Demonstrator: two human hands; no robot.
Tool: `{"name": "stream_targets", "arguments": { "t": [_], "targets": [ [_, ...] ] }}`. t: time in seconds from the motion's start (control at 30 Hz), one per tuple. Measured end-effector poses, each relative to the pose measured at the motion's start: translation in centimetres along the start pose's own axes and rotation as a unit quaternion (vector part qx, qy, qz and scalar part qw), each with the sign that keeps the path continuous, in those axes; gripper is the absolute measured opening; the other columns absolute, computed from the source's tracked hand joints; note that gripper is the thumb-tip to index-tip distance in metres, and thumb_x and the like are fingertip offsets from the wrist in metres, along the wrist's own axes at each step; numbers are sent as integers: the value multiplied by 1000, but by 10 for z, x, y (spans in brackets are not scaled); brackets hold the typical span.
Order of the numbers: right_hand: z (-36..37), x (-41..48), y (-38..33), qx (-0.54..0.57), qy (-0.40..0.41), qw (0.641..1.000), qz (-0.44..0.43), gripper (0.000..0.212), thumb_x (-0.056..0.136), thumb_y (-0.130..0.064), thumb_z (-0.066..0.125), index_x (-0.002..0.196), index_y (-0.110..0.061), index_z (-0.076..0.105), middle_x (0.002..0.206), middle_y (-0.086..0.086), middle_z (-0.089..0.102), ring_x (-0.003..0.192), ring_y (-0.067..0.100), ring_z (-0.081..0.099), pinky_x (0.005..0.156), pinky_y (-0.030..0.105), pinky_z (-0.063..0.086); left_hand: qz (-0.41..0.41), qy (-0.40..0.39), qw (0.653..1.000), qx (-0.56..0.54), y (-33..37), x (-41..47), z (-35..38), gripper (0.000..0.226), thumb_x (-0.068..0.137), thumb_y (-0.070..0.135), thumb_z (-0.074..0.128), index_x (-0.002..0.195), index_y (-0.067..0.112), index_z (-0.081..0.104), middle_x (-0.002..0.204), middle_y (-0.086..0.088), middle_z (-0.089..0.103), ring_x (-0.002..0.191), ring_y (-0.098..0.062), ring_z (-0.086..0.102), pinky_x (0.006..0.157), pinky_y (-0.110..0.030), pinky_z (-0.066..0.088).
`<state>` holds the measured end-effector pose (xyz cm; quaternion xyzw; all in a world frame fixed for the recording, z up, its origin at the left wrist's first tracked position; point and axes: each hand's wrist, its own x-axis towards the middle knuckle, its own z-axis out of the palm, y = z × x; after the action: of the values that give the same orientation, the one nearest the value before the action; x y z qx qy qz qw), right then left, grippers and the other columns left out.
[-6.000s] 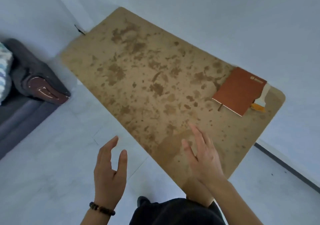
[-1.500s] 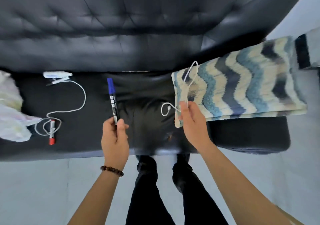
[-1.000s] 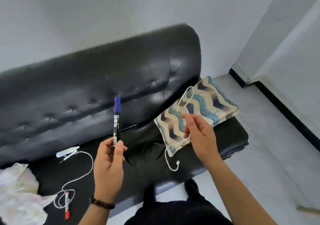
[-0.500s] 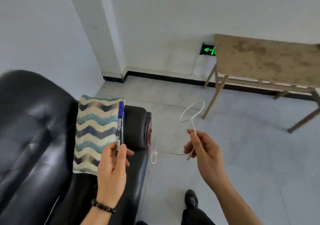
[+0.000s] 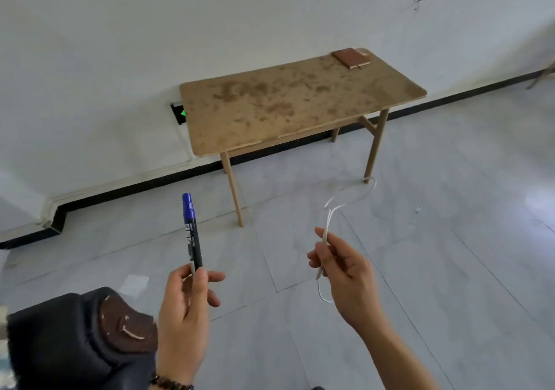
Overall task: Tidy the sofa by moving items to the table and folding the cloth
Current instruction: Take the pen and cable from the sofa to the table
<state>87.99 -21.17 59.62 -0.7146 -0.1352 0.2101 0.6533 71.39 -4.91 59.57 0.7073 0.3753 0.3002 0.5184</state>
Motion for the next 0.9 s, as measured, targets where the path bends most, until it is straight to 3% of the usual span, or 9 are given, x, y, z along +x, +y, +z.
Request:
{"name": "stream_targets", "arguments": {
  "t": [0.1, 0.27, 0.5, 0.7, 0.83, 0.9],
  "targets": [
    [-40, 53, -5, 17, 38, 999, 0, 25, 99, -15, 57, 117, -30, 68, 83, 3, 74, 76, 11, 69, 67, 16, 50, 2, -22, 1000, 4, 16, 30, 51, 30, 88, 60, 45, 101, 34, 52, 95, 3, 74, 65, -22, 60, 56, -20, 45],
    [-71, 149, 4, 7, 54, 999, 7, 28, 98, -16, 57, 118, -33, 67, 85, 1, 75, 79, 13, 69, 71, 19, 53, -24, -34, 999, -19, 16, 92, 128, 9, 98, 38, 49, 97, 32, 55, 91, 0, 73, 61, -22, 57, 54, -17, 44],
    [-94, 300, -1, -14, 97, 995, 35, 27, 98, -16, 57, 117, -33, 67, 84, 3, 74, 78, 12, 70, 75, 22, 53, -53, -100, 993, -46, 14, 238, 255, 15, 93, 30, 48, 99, 18, 56, 87, -4, 73, 58, -19, 55, 53, -16, 43],
    [-141, 424, -63, -21, 174, 984, -24, 26, 98, -17, 55, 116, -32, 67, 82, -2, 75, 80, 13, 71, 78, 26, 56, 15, -208, 978, -18, 82, 379, 371, 17, 98, 31, 47, 100, 16, 56, 88, 2, 73, 61, -18, 57, 60, -23, 49],
    [-183, 500, -76, -11, 222, 974, -48, 26, 97, -21, 54, 118, -33, 66, 79, -5, 73, 81, 9, 70, 76, 17, 52, 41, -257, 965, -27, 120, 450, 455, 17, 99, 30, 48, 98, 16, 57, 88, -1, 72, 60, -16, 57, 60, -21, 47],
    [-206, 542, -73, -2, 230, 972, -55, 27, 97, -22, 54, 118, -33, 67, 79, -5, 72, 81, 10, 70, 75, 20, 53, 45, -264, 963, -32, 125, 478, 499, 23, 99, 38, 49, 98, 17, 58, 89, -1, 72, 61, -16, 57, 62, -23, 49]
  ]
}}
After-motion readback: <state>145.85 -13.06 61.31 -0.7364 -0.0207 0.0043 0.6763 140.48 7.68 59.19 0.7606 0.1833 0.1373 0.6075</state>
